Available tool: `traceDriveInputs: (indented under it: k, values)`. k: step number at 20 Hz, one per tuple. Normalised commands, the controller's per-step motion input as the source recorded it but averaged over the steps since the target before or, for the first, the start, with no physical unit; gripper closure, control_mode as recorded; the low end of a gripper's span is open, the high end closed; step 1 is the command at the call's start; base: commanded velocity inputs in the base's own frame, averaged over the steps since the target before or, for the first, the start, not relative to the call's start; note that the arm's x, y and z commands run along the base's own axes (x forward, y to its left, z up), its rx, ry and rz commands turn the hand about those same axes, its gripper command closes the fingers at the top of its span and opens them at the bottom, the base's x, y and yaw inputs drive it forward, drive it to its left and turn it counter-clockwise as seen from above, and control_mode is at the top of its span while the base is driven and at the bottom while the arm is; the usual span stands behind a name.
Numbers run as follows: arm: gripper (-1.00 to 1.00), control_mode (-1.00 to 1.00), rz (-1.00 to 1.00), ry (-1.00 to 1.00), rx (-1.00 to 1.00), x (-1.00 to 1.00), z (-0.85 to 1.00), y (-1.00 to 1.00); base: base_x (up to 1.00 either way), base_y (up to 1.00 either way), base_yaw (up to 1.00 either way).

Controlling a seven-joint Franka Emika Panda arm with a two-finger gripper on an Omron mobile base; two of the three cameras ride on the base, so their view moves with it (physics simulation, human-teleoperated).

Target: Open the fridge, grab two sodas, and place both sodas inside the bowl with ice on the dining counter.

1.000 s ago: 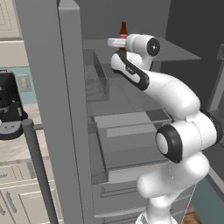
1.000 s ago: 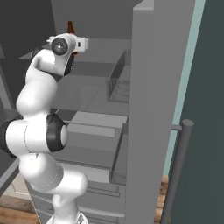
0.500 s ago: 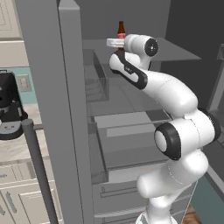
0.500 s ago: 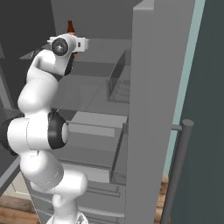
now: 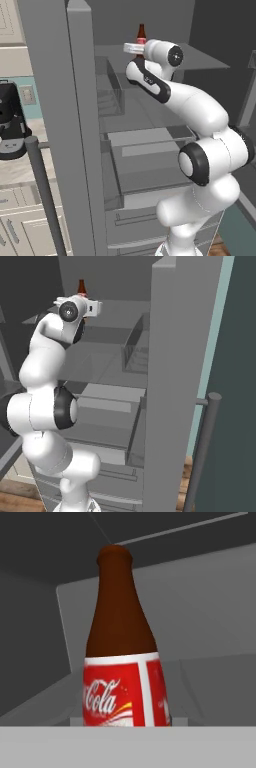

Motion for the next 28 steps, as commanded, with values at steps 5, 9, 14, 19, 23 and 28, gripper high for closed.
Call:
traceDriveInputs:
  k: [5, 9, 14, 19, 23, 28]
  values:
    - [1.0, -1.0, 0.0, 0.0, 0.02, -0.45, 0.0, -0.12, 0.0, 0.0, 0.0]
    - [1.0, -1.0, 0.03, 0.0, 0.02, -0.75, 0.06, -0.1, 0.0, 0.0, 0.0]
    - [1.0, -1.0, 0.02, 0.0, 0.0, -0.94, 0.32, 0.0, 0.0, 0.0, 0.0]
    - [1.0, -1.0, 0.01, 0.0, -0.01, -0.99, 0.26, -0.03, 0.0, 0.0, 0.0]
    - [1.0, -1.0, 0.01, 0.0, -0.06, -1.0, 0.05, -0.2, 0.0, 0.0, 0.0]
    - [1.0, -1.0, 0.0, 0.02, -0.04, -1.0, 0.03, -0.38, 0.0, 0.0, 0.0]
